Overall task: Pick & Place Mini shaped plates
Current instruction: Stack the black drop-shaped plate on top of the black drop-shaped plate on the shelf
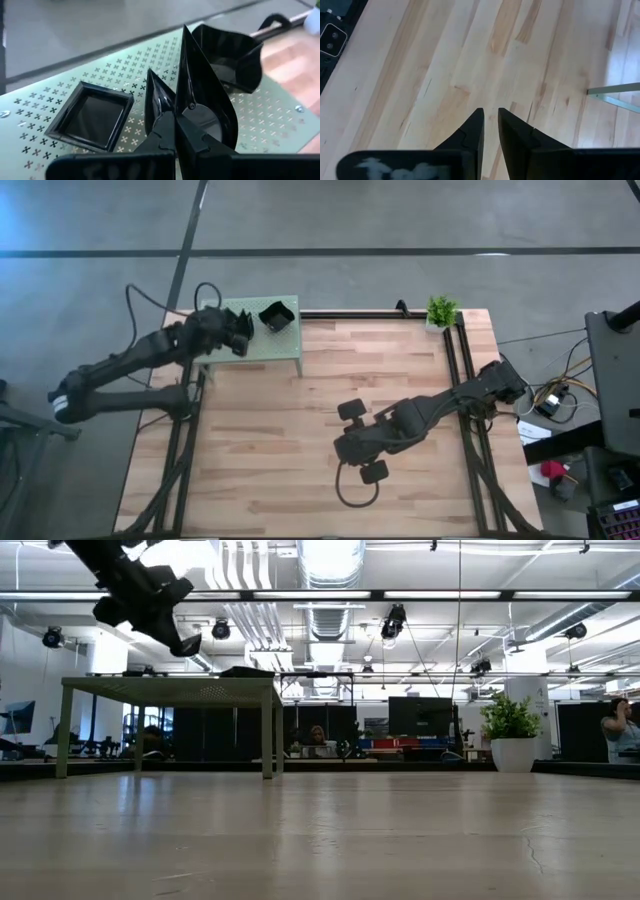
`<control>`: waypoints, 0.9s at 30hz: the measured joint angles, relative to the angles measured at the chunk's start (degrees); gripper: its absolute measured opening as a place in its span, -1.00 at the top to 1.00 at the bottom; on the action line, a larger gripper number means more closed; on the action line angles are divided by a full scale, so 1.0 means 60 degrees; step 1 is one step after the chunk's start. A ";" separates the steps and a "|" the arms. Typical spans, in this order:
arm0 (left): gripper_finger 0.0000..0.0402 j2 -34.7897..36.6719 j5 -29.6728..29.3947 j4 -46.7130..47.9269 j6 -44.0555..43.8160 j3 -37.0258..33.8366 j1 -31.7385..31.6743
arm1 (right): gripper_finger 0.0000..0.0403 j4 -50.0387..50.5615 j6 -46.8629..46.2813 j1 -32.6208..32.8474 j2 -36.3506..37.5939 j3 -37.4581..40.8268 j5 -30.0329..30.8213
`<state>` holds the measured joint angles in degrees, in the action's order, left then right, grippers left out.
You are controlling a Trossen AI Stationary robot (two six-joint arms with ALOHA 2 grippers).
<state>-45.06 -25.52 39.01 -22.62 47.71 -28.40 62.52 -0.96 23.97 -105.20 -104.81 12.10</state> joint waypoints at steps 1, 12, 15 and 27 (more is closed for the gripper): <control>1.00 -0.0089 0.0316 -0.0003 0.0175 0.0020 -0.0266 | 0.74 -0.0010 0.0012 0.0000 0.0020 0.0000 0.0000; 1.00 -0.1134 0.1675 -0.0007 0.1187 0.0171 -0.1595 | 0.74 -0.0047 -0.0068 -0.0004 0.0140 0.0000 0.0000; 1.00 -0.1281 0.1676 -0.0003 0.1274 0.0246 -0.1615 | 0.74 -0.0047 -0.0081 -0.0004 0.0144 0.0000 0.0000; 0.91 -0.1402 0.1167 0.0007 0.1726 0.0318 -0.1615 | 0.74 -0.0047 -0.0091 0.0001 0.0144 0.0000 0.0000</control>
<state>-53.48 -18.52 39.05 -12.27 49.62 -38.09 62.24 -1.50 23.97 -104.33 -104.81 12.10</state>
